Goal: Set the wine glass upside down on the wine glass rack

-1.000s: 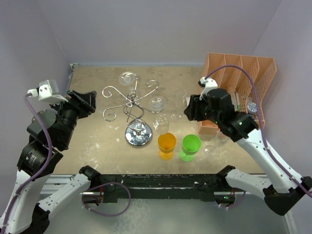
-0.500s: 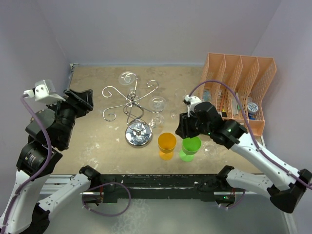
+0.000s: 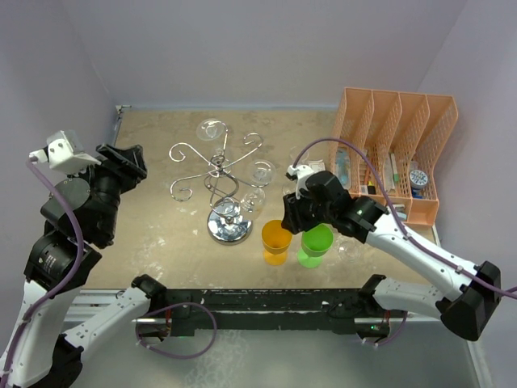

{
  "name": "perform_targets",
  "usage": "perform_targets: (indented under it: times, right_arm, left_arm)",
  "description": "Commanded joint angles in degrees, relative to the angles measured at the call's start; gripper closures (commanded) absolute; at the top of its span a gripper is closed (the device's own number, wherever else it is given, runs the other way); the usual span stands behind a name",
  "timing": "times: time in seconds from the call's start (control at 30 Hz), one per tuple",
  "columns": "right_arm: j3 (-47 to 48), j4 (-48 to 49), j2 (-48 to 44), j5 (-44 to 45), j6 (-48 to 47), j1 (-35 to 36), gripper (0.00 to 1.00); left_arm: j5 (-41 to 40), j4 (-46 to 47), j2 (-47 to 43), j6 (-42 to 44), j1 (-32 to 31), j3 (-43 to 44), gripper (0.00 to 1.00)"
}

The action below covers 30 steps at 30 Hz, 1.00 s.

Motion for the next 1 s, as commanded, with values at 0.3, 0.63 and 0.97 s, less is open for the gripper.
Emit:
perform_targets:
  times: [0.3, 0.63, 0.97]
  right_arm:
    - [-0.78, 4.73, 3.78, 3.04, -0.31, 0.25, 0.64]
    - [1.23, 3.0, 3.07, 9.65, 1.84, 0.28, 0.7]
    - [2.53, 2.77, 2.94, 21.37, 6.5, 0.24, 0.75]
  left_arm:
    - [-4.28, -0.75, 0.37, -0.83, 0.27, 1.43, 0.44]
    - [-4.6, -1.77, -0.32, -1.08, 0.27, 2.57, 0.44]
    - [-3.65, -1.68, -0.5, -1.24, 0.27, 2.66, 0.44]
